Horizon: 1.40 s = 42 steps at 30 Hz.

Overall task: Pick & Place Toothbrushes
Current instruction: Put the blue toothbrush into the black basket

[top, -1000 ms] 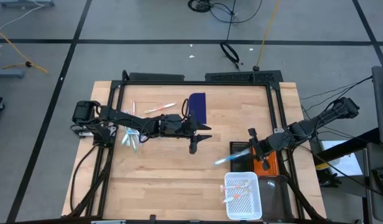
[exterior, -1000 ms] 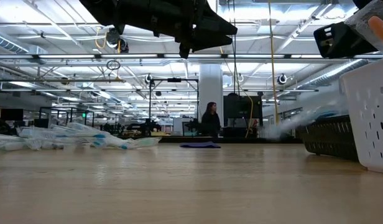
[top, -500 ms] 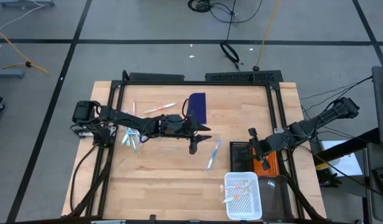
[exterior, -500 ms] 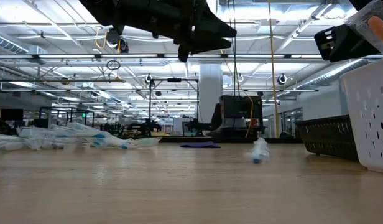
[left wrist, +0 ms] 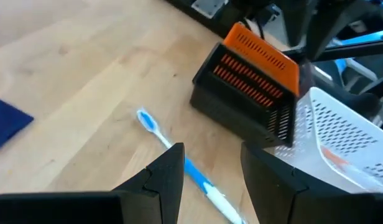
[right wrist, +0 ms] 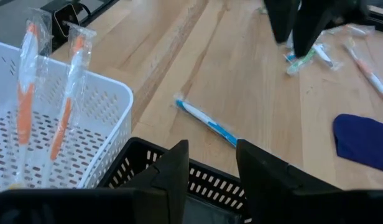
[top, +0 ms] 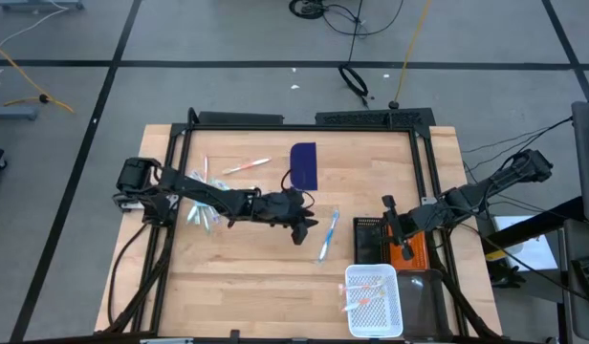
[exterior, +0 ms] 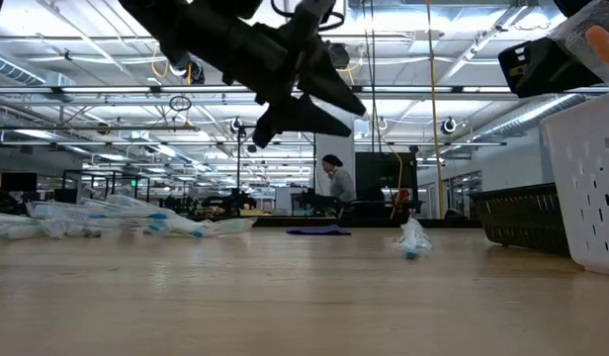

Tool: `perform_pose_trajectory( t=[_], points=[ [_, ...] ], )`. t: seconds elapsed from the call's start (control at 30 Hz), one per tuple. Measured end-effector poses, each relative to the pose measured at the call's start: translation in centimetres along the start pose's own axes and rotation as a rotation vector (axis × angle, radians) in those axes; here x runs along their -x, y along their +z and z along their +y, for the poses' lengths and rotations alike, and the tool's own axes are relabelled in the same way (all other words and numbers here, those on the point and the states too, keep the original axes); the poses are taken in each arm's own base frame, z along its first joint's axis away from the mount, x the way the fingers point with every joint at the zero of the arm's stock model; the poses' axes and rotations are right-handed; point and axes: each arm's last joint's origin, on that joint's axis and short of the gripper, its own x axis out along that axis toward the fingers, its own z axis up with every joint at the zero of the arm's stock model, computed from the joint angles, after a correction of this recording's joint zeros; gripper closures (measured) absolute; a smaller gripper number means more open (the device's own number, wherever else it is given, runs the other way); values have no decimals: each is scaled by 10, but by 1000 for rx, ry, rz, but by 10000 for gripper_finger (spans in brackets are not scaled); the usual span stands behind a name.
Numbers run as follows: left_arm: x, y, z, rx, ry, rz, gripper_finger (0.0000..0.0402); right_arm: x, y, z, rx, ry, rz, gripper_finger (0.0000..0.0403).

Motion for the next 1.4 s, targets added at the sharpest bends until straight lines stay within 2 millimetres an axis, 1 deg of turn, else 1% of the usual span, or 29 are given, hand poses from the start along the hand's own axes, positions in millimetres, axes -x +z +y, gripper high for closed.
perform_pose_trajectory(
  t=[0.2,0.33,0.43,0.57,0.77,0.9,1.0,1.23,1.33,1.4],
  points=[
    [-14,-14,8,77,40,35,243,0,1,0,-2,0,-13,277],
    [-30,-20,9,99,68,95,243,0,1,0,-2,0,-12,277],
    [-43,-17,4,91,89,162,243,0,1,0,0,0,-12,277],
    [-59,-14,0,64,169,270,243,0,1,0,-1,2,-11,277],
    [-77,-8,-8,43,174,296,243,0,1,0,-1,2,-10,277],
    [-83,-10,-8,46,172,307,243,0,1,0,0,3,-6,277],
    [-82,-12,-6,53,187,334,243,0,1,0,0,2,-8,277],
    [-82,-12,-7,56,179,325,243,0,1,0,0,3,-11,277],
    [-89,-20,-3,77,192,338,243,0,1,0,1,2,-11,277],
    [-95,-29,2,87,203,363,243,0,1,0,1,2,-11,277]
  ],
)
